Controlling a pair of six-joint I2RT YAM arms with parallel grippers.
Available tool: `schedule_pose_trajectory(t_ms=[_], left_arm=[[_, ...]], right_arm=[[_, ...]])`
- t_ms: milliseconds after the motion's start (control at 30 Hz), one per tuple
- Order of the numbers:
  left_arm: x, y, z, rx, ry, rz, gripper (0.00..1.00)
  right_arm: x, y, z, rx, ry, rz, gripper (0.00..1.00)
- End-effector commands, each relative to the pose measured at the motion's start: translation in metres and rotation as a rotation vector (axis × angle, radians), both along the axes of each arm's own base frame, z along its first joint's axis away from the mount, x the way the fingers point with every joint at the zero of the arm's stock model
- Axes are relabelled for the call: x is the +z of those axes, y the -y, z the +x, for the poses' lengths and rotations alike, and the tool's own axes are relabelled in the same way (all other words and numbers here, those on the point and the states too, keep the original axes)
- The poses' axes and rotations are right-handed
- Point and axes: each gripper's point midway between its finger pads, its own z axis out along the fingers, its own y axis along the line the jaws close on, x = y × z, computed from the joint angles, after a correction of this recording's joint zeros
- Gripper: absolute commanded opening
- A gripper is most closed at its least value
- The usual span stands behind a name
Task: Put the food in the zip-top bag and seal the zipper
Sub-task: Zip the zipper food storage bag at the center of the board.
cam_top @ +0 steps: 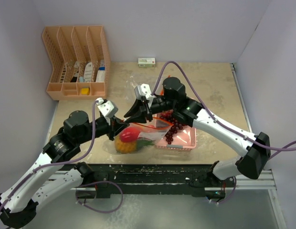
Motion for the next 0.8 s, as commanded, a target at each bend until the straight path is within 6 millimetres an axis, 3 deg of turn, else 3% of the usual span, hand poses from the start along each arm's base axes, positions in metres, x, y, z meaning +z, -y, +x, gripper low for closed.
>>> schedule_pose_trajectory(t_ms=[0,433,767], left_arm=[[0.018,0.001,0.003,0.013,0.048,-0.059,0.0],[0.026,-0.003,0.003,0.032,0.071,-0.074,0.0],[0.046,-0.022,-0.001,0.095,0.124,-0.104,0.0]], right_arm=[[0.03,-0.002,0.001,0.001,0.032,0.063,0.25],[0.018,-0.004,-0.005,0.036,-0.037,0.016,0.04],[-0.013,0.007,0.021,-0.145,-0.042,-0.098,0.0]])
